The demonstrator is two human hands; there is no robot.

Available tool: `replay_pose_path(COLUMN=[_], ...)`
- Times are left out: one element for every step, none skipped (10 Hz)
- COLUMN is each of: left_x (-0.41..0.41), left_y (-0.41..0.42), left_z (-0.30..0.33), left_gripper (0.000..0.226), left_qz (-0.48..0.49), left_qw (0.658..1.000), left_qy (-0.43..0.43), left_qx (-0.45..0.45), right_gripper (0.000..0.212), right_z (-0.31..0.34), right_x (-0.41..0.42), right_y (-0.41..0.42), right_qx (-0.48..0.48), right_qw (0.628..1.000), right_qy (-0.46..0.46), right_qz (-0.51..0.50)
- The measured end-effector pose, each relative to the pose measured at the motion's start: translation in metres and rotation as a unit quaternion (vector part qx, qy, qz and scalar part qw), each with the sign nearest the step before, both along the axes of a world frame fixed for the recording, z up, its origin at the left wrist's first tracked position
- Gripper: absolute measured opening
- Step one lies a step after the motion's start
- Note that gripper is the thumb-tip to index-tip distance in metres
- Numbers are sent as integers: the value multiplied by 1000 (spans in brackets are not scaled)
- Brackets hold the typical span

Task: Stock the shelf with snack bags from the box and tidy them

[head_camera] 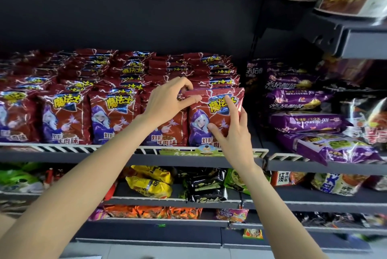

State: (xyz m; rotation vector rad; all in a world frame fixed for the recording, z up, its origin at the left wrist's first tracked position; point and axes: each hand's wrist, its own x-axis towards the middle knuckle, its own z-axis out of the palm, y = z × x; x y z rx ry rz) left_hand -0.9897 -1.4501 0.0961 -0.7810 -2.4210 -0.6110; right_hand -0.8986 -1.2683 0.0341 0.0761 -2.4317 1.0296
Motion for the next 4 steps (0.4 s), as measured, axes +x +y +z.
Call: replay_pose_path(left_x=[6, 6, 9, 11], left_y=[7, 13, 13, 6], left_z=[1, 0, 2, 3], left_gripper=[52, 53, 53, 46], left_qz=[51, 101, 115, 103], left_qw=[999, 994, 991, 992], left_qy=[6, 32, 44, 66], left_qx=[-12, -42, -60, -34], right_gripper=[74, 74, 74, 68], right_z=[-1, -4, -2, 2], right_x=[0, 0, 1, 2], right_y=[4, 7, 4, 2], right_qx=[5, 20, 27, 2], right_qw=[1000, 1000, 999, 996], right_qy=[-9, -10, 6, 60], right_qz=[-6, -16, -31, -63])
